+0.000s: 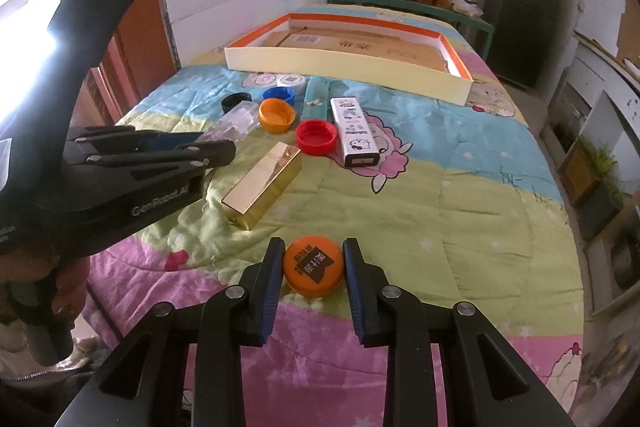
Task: Organize rigid objects
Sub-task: 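Grasp the clear glittery bottle with the left tool while the right tool grasps the orange round tin, then lift the glittery bottle with the left tool while the right tool carries the orange tin to the box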
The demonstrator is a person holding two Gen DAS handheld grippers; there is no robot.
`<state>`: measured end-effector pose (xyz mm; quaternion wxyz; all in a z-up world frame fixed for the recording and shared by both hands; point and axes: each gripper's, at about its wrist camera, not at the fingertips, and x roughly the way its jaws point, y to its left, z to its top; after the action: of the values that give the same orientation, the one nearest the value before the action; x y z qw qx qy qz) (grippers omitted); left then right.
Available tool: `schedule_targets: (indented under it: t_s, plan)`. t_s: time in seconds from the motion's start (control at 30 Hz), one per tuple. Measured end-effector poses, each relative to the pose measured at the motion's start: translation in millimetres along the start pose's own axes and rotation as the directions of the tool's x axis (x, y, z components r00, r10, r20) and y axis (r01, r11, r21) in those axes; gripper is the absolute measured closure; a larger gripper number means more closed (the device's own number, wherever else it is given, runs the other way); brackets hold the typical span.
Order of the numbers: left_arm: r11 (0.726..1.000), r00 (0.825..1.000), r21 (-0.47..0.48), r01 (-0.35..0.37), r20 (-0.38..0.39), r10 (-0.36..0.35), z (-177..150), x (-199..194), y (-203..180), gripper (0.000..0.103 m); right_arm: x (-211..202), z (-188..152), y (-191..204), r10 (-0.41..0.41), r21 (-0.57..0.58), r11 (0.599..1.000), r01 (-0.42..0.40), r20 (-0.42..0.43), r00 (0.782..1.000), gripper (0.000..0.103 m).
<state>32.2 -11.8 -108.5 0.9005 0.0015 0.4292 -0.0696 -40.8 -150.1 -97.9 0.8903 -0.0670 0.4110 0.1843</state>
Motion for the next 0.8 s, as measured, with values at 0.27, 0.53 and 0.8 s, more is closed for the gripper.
schedule_targets:
  t_s: [0.27,0.53,0.8]
  plan:
    - [0.999,0.998,-0.028,0.045,0.043,-0.044,4,-24,8,0.083,-10,1,-8,0.011,0.027,1.0,-0.011,0.033,0.999,0.073]
    - [0.996,0.993,-0.034,0.08,0.092,-0.077,20,-48,10,0.083,-22,14,-12,0.009,0.022,1.0,-0.011,0.076,0.997,0.073]
    - [0.994,0.988,-0.028,0.107,0.111,-0.103,52,-52,19,0.083,-31,49,-25,-0.004,-0.011,1.0,0.005,0.143,0.99,0.073]
